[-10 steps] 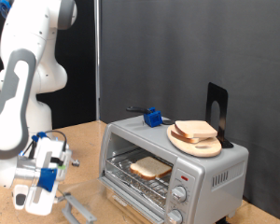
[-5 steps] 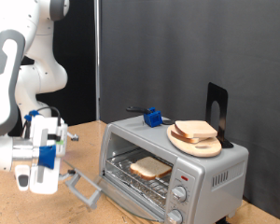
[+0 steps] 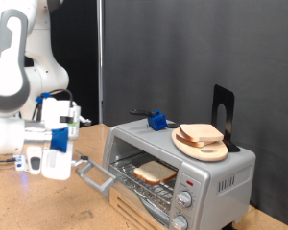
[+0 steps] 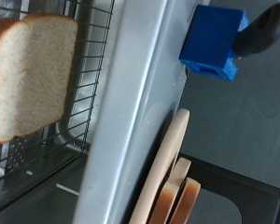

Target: Make a piece of toast with the oven

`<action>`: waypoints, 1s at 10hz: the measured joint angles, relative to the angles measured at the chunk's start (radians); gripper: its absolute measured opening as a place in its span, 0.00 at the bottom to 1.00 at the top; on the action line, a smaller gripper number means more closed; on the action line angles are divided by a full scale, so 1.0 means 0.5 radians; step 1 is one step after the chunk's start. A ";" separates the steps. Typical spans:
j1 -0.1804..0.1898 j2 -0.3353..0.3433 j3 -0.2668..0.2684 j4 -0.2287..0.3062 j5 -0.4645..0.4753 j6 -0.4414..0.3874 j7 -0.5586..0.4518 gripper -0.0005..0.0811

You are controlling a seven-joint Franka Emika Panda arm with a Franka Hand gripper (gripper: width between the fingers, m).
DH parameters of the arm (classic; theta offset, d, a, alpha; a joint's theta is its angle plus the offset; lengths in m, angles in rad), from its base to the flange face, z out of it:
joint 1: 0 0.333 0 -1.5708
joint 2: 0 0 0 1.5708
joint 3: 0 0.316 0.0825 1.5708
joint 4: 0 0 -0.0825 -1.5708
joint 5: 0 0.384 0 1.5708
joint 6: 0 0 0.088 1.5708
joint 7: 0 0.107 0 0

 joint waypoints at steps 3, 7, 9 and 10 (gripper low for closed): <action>0.050 -0.255 0.131 -0.143 0.063 0.308 0.089 0.99; 0.073 -0.447 0.290 -0.285 0.198 0.551 0.086 0.99; 0.074 -0.553 0.367 -0.384 0.336 0.729 0.004 0.98; 0.075 -0.601 0.411 -0.428 0.398 0.811 -0.046 0.98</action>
